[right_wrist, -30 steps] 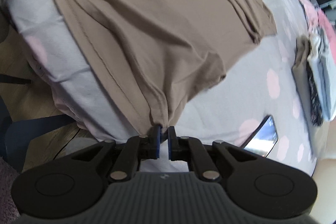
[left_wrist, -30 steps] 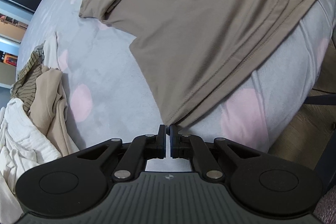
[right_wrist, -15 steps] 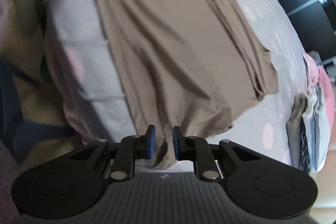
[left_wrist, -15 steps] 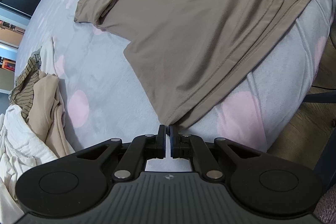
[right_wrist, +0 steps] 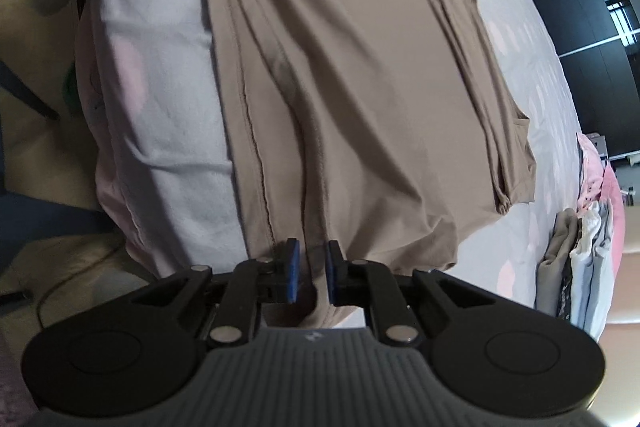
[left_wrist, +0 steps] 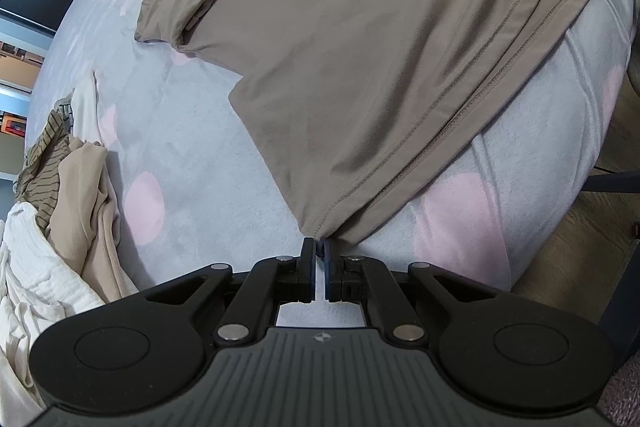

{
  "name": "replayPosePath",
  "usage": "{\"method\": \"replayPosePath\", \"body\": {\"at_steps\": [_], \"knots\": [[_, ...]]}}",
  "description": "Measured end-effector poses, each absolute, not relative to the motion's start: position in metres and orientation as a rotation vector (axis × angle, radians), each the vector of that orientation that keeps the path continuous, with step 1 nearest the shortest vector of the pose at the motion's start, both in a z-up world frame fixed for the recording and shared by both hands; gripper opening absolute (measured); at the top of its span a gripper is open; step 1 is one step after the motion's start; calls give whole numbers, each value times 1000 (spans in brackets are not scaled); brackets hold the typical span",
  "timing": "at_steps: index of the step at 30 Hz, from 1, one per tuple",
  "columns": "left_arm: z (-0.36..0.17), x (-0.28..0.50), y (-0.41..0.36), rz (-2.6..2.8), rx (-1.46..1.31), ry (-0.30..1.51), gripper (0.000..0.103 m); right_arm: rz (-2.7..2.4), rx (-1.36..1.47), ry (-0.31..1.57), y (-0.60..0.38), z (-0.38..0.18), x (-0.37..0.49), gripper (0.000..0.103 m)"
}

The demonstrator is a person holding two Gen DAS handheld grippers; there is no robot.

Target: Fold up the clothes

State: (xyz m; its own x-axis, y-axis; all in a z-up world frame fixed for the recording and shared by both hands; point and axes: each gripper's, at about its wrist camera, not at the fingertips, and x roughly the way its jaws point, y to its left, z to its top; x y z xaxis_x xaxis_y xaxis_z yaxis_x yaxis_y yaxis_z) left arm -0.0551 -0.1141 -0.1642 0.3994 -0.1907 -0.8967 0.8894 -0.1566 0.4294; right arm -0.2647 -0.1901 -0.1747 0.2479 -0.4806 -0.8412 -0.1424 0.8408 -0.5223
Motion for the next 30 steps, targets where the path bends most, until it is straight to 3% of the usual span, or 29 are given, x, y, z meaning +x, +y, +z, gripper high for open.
{"method": "replayPosePath", "body": {"at_steps": [3,8,19,30], "knots": [[-164,-55,-115,-1089,1406,677,2,-240,-573,1333,-194,-182,-262,13],[-165,-55,-115,-1082,1409,675,2,-248,-551,1337,-199,-181,-264,0],[-156,-53,-110,-1050,1393,673,2,-212,-378,1245,-193,-131,-284,0],[-152,-53,-106,-1035,1401,653,1,-217,-360,1350,-200,-148,-292,0]]}}
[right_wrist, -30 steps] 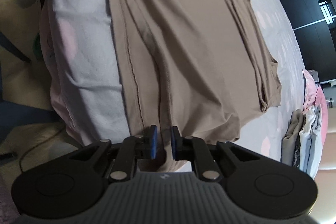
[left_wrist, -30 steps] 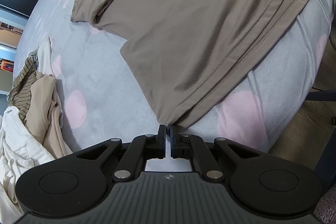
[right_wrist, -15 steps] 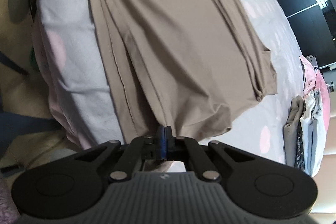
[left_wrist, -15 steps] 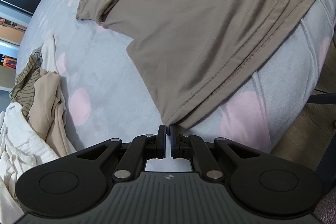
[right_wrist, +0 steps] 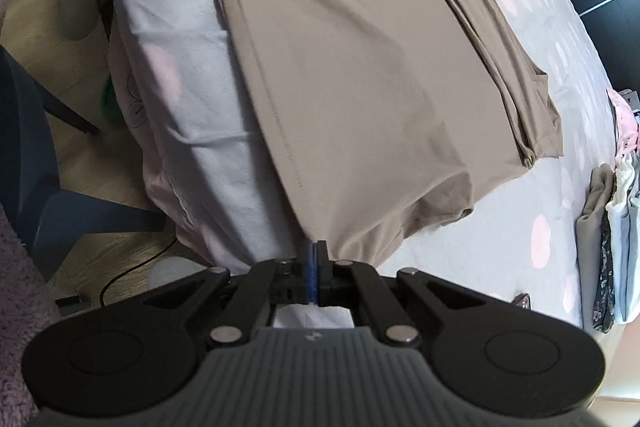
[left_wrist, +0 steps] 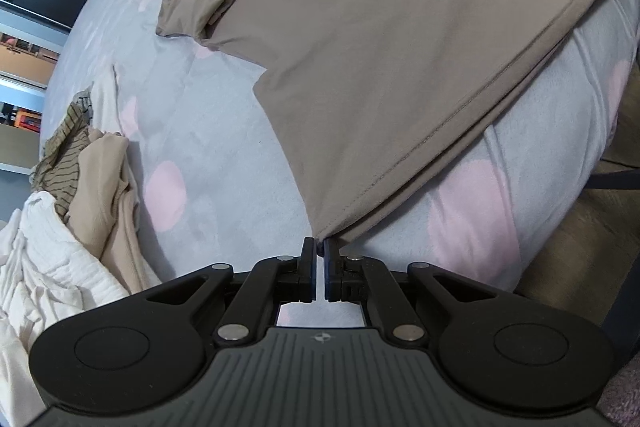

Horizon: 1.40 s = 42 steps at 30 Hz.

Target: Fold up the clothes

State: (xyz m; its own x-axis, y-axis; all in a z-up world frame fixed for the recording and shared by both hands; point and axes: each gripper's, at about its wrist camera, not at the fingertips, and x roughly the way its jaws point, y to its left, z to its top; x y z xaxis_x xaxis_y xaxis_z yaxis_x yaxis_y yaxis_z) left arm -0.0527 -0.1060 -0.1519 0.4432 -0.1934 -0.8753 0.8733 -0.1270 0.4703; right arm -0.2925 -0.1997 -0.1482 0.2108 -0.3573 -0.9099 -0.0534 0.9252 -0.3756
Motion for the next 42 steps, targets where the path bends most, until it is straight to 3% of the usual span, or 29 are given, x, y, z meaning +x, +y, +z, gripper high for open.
{"method": "replayPosePath", "body": {"at_steps": [12,20,21,23,25,31,42], "knots": [[-161,-57,-100,-1081,1457,651,1,-245,-349,1395,-212,-154,-288,2],[-161,-56,-99,-1081,1467,679,2,-381,-70,1329,-243,-129,-308,4],[-157,-55,-98,-1091,1445,690,2,-399,-43,1332,-248,-129,-309,5],[-147,-52,-97,-1115,1388,699,2,-408,-27,1338,-251,-131,-310,25],[-134,-52,-94,-1154,1322,681,3,-394,-62,1330,-244,-130,-308,29],[-139,-79,-87,-1247,1394,534,14,-262,-297,1349,-211,-144,-303,30],[-190,-109,-75,-1251,1690,224,14,-196,-588,1427,-192,-187,-300,29]]}}
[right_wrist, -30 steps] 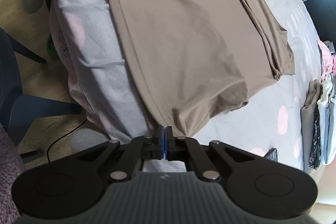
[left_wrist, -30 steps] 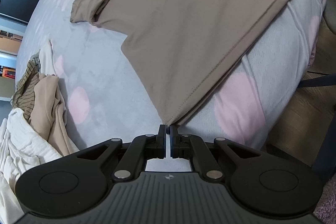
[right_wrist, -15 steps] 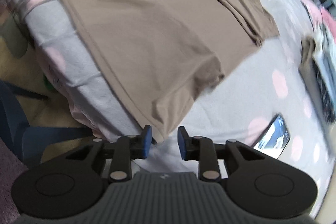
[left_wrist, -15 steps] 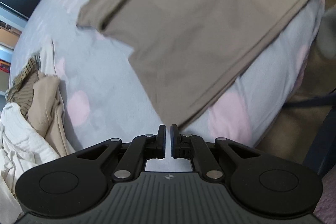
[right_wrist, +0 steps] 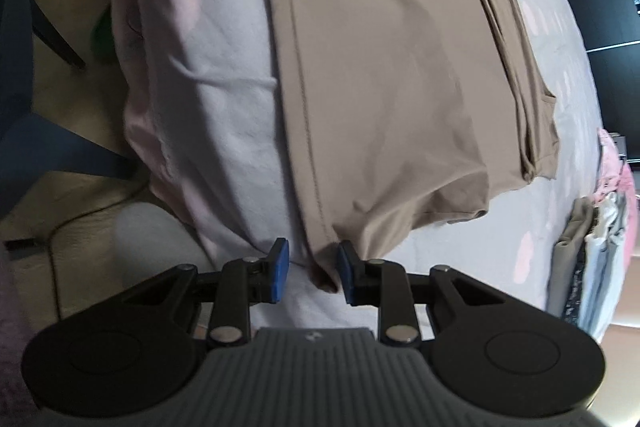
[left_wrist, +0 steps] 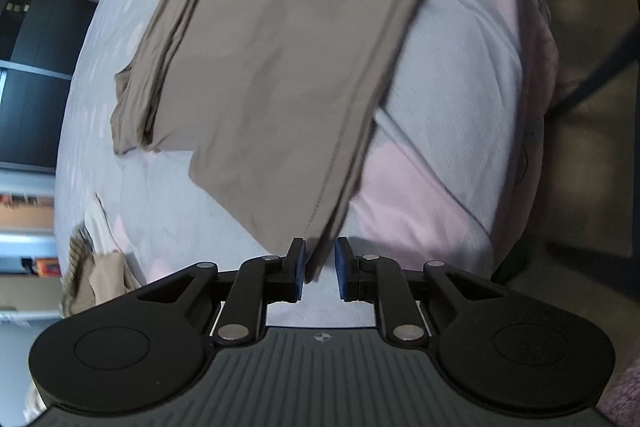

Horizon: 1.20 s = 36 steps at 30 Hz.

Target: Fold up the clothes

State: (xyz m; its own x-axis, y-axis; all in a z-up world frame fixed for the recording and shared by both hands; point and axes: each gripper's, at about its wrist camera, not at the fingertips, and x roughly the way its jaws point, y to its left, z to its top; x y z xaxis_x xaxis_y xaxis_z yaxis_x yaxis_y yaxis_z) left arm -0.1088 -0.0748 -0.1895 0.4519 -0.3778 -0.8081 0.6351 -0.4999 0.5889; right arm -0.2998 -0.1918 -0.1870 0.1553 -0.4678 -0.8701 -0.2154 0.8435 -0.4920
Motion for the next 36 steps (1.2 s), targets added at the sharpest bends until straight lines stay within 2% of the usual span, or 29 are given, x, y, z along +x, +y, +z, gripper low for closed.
{"method": "replayPosePath", "body": {"at_steps": [3,7,11,17,24,26,28,32,36], "knots": [[-201,-113,-70,-1236,1749,108,15,-194,-611,1434,-193,-193,-299,29],[-212,-114,-66,-1222,1807,-12,22,-177,-660,1433,-191,-200,-298,31],[-213,-118,-60,-1255,1834,-86,23,-176,-685,1423,-187,-199,-300,31],[-220,-116,-65,-1245,1849,-101,23,-143,-752,1410,-165,-200,-311,35],[-244,-121,-62,-1215,1900,-275,23,-122,-854,1402,-159,-213,-310,36],[-244,-120,-64,-1225,1906,-260,13,-112,-903,1397,-152,-216,-313,33],[-241,-119,-68,-1231,1888,-212,13,-110,-912,1398,-150,-217,-315,29],[-227,-115,-79,-1235,1820,-101,3,-141,-878,1393,-149,-212,-316,12],[-210,-112,-90,-1216,1767,-14,2,-170,-853,1381,-150,-206,-317,5]]}}
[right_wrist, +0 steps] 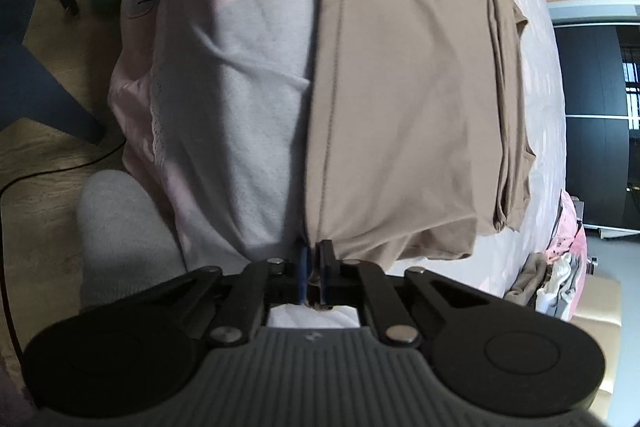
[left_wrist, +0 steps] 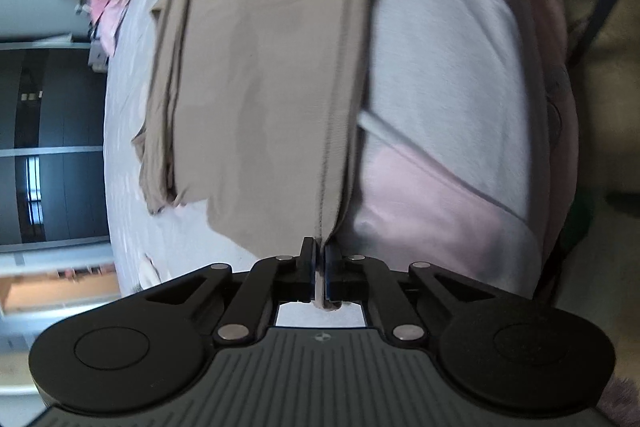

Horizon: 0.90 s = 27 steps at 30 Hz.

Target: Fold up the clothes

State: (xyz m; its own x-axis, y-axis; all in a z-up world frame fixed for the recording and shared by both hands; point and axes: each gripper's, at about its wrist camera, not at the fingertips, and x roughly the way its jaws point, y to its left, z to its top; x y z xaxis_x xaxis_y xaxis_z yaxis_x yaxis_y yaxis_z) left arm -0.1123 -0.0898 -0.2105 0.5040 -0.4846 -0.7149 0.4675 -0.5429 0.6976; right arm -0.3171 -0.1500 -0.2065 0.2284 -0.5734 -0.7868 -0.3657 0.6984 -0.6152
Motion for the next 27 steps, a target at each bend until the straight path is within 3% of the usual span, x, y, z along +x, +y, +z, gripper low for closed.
{"method": "replayPosePath", "body": {"at_steps": [10,16,27], "knots": [[-131,-98,-97,-1226,1452,157,1,-403,-789,1233,-171,-162,-316,3],[-73,-94,-90,-1260,1286,264,1,-471,-772,1161,-176,-105,-324,3],[-22,-106,-60,-1362,1221,367,1,-453,-624,1148,-150,-31,-363,3]]}}
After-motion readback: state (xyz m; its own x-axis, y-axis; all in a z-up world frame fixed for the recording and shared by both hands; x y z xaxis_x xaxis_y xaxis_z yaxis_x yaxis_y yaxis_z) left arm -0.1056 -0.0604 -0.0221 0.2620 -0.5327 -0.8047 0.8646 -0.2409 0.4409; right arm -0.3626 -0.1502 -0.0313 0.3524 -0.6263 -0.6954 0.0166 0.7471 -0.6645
